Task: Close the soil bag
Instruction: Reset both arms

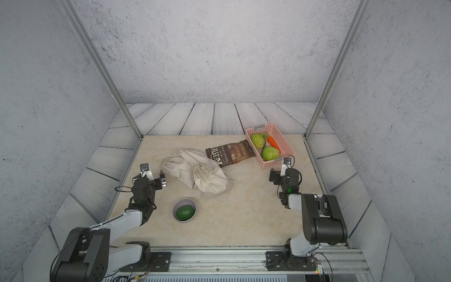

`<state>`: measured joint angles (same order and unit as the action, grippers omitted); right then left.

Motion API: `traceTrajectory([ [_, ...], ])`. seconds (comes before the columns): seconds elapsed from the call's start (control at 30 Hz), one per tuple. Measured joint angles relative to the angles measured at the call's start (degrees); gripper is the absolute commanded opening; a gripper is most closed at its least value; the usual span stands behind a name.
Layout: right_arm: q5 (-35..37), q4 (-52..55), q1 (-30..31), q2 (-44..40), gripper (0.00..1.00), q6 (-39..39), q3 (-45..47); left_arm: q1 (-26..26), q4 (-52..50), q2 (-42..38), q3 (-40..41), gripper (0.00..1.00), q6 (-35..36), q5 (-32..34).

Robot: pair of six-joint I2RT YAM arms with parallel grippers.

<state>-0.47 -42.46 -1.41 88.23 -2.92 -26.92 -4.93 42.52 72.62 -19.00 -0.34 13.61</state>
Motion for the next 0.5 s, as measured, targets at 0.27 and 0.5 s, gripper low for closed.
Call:
traceTrajectory([
  [0.27,0.0,1.1,0.2,0.0,0.99,0.1,0.0,2.7,5.9,16.6,-2.0,0.98,1.8,-9.6],
  [0.5,0.0,1.5,0.2,0.0,0.99,0.1,0.0,8.2,3.4,16.1,-7.8,0.98,0.1,-16.2],
])
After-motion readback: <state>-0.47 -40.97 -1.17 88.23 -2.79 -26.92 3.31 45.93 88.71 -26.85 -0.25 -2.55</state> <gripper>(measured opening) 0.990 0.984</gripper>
